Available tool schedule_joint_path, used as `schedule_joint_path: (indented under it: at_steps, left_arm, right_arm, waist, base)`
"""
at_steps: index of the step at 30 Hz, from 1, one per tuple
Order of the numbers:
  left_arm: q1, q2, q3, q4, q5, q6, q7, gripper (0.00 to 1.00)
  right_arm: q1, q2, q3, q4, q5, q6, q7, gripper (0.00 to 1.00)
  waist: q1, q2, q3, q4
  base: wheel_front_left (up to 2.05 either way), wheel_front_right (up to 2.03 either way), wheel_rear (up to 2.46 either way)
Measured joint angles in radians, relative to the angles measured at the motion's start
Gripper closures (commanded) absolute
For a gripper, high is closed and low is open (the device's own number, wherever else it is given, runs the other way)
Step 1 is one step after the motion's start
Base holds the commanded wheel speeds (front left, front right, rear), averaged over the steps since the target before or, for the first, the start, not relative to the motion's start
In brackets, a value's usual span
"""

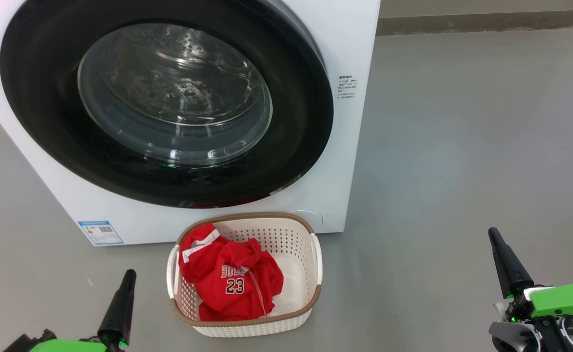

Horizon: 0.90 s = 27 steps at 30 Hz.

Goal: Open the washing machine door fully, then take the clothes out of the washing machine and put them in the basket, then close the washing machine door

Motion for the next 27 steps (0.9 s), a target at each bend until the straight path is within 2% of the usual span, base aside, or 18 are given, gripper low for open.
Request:
schedule_joint_path:
  at_steps: [27]
  left_arm:
    - [0.0, 0.0, 0.0, 0.0, 0.0, 0.0, 0.0, 1.0]
  right_arm:
    - [0.0, 0.003, -0.002, 0.0, 0.0, 0.0, 0.0, 1.0]
  waist:
    - [0.0, 0.0, 0.0, 0.0]
  base:
    - [0.0, 0.0, 0.0]
